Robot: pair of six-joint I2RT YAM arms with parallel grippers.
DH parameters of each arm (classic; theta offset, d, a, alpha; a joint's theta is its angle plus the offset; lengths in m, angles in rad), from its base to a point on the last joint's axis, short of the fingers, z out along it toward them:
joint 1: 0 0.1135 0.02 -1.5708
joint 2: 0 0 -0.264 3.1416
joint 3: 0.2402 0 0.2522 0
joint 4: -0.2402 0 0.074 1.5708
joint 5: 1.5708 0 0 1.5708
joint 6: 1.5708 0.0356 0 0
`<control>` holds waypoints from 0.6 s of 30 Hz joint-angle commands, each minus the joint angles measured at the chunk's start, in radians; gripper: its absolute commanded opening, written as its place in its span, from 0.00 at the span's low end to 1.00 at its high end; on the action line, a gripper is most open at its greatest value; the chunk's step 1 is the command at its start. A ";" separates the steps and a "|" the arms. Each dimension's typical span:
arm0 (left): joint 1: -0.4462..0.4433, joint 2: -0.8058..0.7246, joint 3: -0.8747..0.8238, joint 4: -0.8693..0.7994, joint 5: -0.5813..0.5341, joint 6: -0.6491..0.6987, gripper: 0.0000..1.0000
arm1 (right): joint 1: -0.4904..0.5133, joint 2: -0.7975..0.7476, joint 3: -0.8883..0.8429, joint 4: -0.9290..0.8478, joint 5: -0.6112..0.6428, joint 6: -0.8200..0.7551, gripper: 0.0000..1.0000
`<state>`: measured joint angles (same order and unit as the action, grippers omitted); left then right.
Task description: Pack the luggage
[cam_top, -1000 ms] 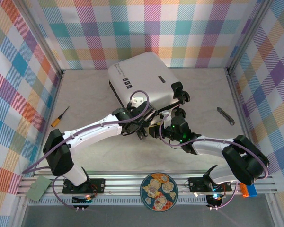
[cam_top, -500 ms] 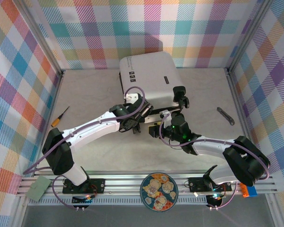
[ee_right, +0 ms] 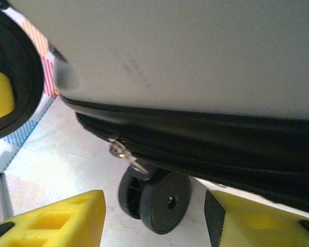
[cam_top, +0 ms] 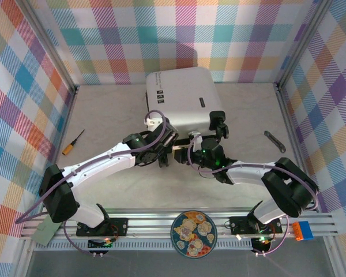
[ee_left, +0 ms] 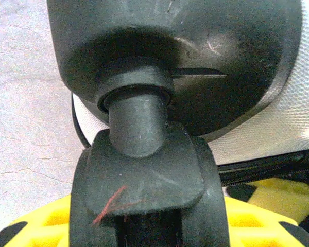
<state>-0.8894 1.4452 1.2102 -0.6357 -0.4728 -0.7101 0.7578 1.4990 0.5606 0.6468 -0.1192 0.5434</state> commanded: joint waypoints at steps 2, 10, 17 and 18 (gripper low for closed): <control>-0.024 -0.081 -0.019 0.096 0.008 -0.018 0.15 | 0.027 0.040 0.044 0.078 -0.005 0.069 0.54; -0.023 -0.110 -0.045 0.129 0.022 -0.030 0.14 | 0.037 0.080 0.067 0.068 0.049 0.120 0.51; -0.024 -0.130 -0.064 0.142 0.033 -0.037 0.14 | 0.037 0.140 0.071 0.156 0.066 0.197 0.42; -0.024 -0.134 -0.067 0.144 0.034 -0.039 0.14 | 0.037 0.149 0.074 0.164 0.066 0.209 0.39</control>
<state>-0.8894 1.4014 1.1370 -0.5228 -0.4610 -0.7517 0.8139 1.6085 0.5896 0.7456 -0.0998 0.6746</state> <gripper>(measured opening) 0.403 0.408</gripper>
